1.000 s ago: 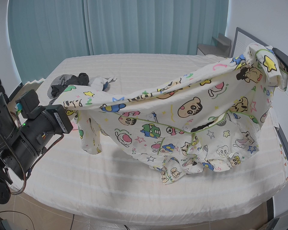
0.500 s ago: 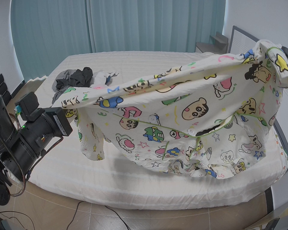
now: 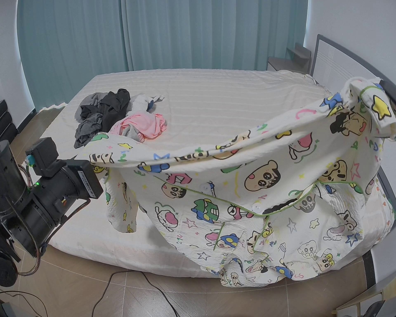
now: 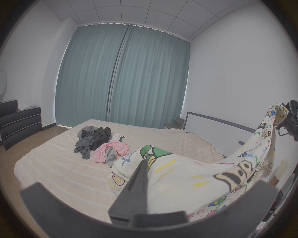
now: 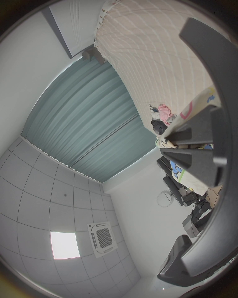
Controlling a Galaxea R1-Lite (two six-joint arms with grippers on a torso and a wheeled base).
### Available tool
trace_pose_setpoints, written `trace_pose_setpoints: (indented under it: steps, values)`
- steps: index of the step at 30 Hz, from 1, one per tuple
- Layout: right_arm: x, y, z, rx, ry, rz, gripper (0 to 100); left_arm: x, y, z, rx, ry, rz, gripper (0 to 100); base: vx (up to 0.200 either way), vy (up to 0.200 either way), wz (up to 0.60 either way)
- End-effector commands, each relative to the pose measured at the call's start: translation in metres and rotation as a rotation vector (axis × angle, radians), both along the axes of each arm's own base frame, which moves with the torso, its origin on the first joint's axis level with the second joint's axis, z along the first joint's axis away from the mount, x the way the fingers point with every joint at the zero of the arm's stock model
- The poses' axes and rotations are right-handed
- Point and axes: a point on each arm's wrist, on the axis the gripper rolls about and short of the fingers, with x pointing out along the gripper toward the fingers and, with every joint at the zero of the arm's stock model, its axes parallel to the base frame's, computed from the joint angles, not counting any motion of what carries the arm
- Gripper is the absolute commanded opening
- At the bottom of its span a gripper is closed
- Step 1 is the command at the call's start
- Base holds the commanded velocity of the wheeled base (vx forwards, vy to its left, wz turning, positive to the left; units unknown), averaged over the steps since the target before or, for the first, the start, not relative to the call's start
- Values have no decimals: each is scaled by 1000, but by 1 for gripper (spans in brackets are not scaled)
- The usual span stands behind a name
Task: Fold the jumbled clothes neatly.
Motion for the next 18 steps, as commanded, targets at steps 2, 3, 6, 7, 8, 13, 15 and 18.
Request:
trace_pose_setpoints:
  steps: [2, 3, 6, 7, 8, 13, 15, 18]
  values:
    - [27, 0, -14, -41, 76, -66, 0, 16, -8, -24, 32, 97, -5, 0, 0, 0, 0]
    - [33, 0, -17, -49, 91, -75, 0, 19, -10, -29, 33, 118, -6, 0, 0, 0, 0]
    - [37, -1, -23, -61, 115, -83, 0, 22, -14, -36, 29, 150, -11, 0, 0, 0, 0]
    - [37, -1, -25, -64, 123, -84, 0, 22, -14, -39, 17, 162, -10, 0, 0, 0, 0]
    - [37, -1, -25, -64, 123, -84, 0, 22, -14, -39, 17, 162, -10, 0, 0, 0, 0]
    - [39, -1, -40, -86, 172, -85, 0, 15, -13, -56, 12, 232, -22, 0, 0, 0, 0]
    - [39, -1, -40, -86, 172, -85, 0, 15, -13, -56, 12, 232, -22, 0, 0, 0, 0]
    - [49, 1, -44, -96, 198, -93, 0, 21, -17, -64, 30, 260, -20, 0, 0, 0, 0]
